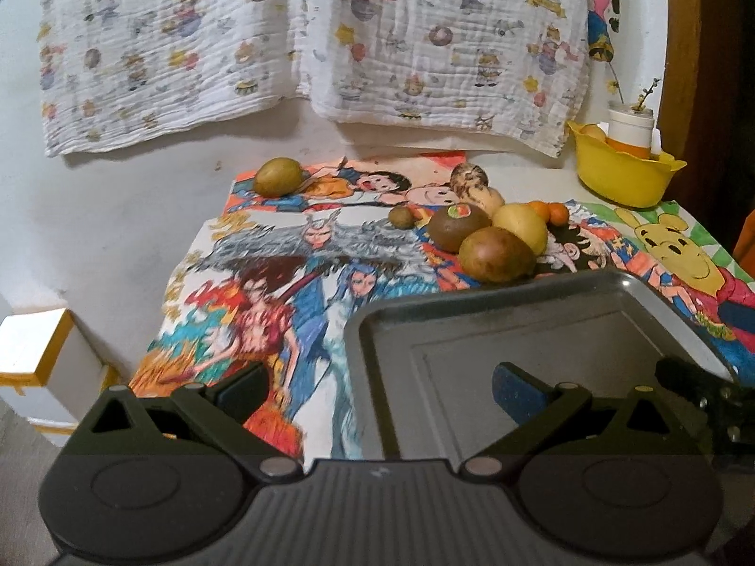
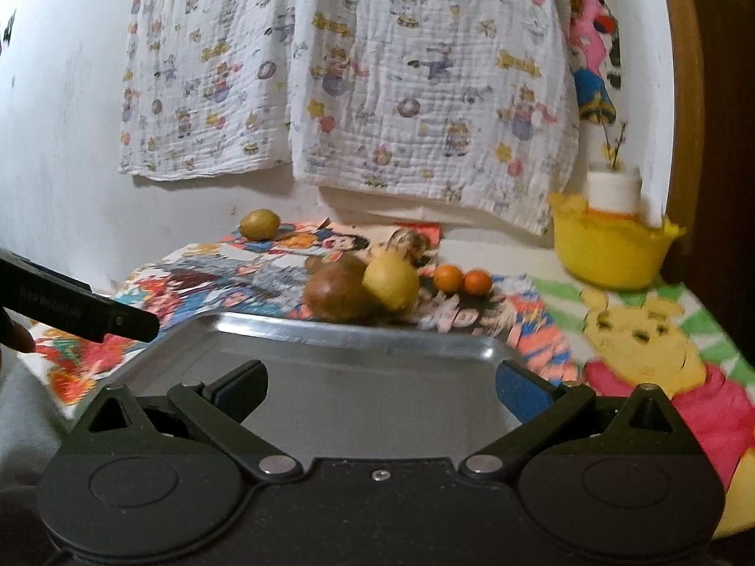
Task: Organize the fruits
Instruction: 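Grasp the small brown fruit with the left tool while the right tool grasps a striped pepino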
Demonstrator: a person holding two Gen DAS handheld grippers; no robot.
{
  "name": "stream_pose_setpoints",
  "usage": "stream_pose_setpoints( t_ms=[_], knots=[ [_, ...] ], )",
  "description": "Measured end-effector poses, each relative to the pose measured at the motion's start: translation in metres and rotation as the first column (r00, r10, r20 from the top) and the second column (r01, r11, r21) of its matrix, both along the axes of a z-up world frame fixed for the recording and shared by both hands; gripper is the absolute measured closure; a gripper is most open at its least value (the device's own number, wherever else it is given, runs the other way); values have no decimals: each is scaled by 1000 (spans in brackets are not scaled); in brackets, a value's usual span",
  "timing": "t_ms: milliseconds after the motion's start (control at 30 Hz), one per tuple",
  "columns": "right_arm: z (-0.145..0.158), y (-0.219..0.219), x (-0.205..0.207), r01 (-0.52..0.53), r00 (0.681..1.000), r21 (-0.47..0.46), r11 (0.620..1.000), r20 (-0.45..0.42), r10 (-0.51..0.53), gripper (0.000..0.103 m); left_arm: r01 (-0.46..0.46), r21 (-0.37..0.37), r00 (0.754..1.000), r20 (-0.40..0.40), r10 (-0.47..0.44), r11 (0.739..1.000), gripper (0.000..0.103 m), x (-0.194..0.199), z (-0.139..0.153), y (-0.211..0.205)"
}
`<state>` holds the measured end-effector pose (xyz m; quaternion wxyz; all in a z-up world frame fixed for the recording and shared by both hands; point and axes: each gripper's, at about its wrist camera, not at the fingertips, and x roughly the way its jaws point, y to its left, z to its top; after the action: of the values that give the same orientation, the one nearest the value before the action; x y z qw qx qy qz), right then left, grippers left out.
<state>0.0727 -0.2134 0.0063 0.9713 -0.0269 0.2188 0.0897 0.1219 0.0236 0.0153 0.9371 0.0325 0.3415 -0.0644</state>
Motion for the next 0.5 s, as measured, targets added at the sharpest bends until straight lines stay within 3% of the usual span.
stream_pose_setpoints(
  t_ms=[233, 500],
  knots=[
    [6, -17, 39, 44, 999, -38, 998, -10, -45, 0, 82, 11, 997, -9, -82, 997, 0, 34, -6, -10],
    [7, -44, 89, 107, 991, 64, 992, -94, -101, 0, 121, 41, 992, -28, -120, 992, 0, 76, -11, -4]
  ],
)
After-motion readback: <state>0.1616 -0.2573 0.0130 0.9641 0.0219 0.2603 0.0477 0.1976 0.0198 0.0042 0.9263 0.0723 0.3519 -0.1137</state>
